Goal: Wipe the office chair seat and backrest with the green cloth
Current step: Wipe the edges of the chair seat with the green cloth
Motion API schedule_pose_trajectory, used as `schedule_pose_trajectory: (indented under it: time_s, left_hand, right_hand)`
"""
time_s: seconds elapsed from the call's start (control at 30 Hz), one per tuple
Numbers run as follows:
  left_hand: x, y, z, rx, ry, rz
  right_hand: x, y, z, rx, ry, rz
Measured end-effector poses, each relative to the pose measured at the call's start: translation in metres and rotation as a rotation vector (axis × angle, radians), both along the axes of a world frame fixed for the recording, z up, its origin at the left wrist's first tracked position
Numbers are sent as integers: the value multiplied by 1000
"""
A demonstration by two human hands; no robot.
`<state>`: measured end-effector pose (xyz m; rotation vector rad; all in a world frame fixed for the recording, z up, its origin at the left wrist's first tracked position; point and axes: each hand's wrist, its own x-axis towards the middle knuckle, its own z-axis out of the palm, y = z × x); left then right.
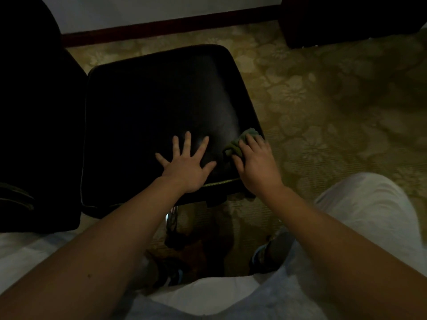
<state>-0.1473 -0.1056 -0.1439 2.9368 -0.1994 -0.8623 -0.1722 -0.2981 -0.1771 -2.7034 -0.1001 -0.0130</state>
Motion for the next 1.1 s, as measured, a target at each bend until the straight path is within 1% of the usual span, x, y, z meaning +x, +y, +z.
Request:
schedule_pose_trajectory:
  time_s: [0.1, 0.23, 0.37, 0.57, 0.8, 0.93, 1.1]
  left_hand:
    - [0, -1, -1, 21, 4, 1]
    - [0, -1, 1, 9, 23, -8]
    - [1, 0, 4, 5, 28, -5]
    - [4, -5, 8, 5, 53, 9]
    - [3, -6, 3, 1, 34, 17]
    - [3, -6, 3, -8, 18, 10]
    - [4, -9, 1, -12, 11, 22]
  right_hand:
    - [-10, 5, 0, 54, 14, -10]
    - [-26, -4, -4, 159, 22, 47]
    - [-21, -11, -3, 245, 24, 50]
    - [-2, -14, 1, 340, 45, -51]
    - [-35, -3, -6, 277, 49, -115]
    - [-28, -8, -6, 260, 40, -95]
    - [-18, -11, -4, 287, 51, -204]
